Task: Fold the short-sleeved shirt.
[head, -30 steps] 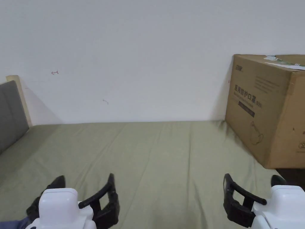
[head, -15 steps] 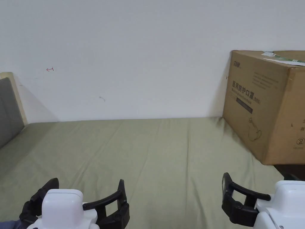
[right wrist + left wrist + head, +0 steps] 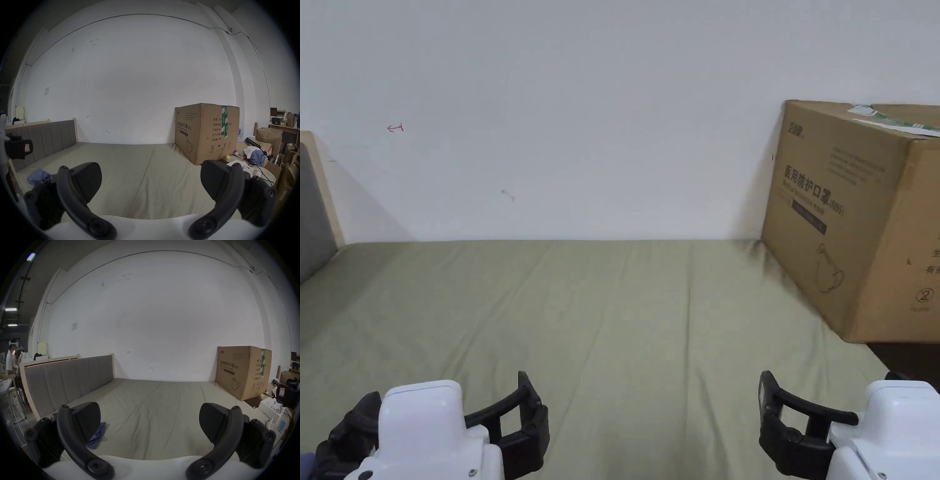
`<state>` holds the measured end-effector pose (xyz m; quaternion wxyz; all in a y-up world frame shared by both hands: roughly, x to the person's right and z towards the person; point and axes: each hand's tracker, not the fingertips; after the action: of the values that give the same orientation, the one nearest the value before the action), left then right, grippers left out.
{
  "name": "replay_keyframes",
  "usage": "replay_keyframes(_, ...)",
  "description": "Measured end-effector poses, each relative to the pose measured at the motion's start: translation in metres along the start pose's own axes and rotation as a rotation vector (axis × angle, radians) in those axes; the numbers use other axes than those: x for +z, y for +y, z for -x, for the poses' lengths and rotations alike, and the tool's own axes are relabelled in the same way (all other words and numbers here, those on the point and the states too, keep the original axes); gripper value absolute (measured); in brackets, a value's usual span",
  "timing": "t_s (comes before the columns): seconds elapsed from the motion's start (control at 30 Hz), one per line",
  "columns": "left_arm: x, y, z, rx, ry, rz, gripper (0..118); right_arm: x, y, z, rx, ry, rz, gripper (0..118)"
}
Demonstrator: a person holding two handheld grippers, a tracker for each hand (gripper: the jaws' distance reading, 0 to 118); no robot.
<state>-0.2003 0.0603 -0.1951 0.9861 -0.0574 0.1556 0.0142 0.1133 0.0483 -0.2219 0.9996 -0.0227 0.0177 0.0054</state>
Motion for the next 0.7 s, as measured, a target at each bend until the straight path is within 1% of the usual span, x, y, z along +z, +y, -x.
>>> replay_keyframes(0.23,0.003,0.003,-0.008,-0.009,-0.060,0.036,117,-0.007,-0.005,0.002,-0.009,0.007,0.040,118)
replay_keyframes(0.3,0.004,0.003,-0.013,-0.050,-0.082,0.058,117,-0.007,-0.006,0.003,-0.005,0.010,0.047,118)
replay_keyframes(0.37,0.004,0.001,-0.017,-0.056,-0.087,0.064,117,-0.008,-0.007,0.004,-0.002,0.013,0.051,118)
replay_keyframes(0.47,0.003,0.001,-0.019,-0.016,-0.133,0.106,117,-0.008,-0.008,0.004,-0.004,0.016,0.057,118)
replay_keyframes(0.57,-0.001,0.002,-0.019,0.041,-0.121,0.127,117,-0.008,-0.009,0.004,-0.008,0.014,0.055,118)
replay_keyframes(0.63,-0.004,0.001,-0.015,0.100,-0.191,0.150,117,-0.009,-0.009,0.003,-0.009,0.012,0.057,118)
replay_keyframes(0.67,-0.004,0.001,-0.014,0.115,-0.198,0.148,117,-0.010,-0.009,0.003,-0.010,0.012,0.060,118)
replay_keyframes(0.7,-0.004,0.001,-0.015,0.106,-0.166,0.137,117,-0.010,-0.009,0.003,-0.010,0.012,0.061,118)
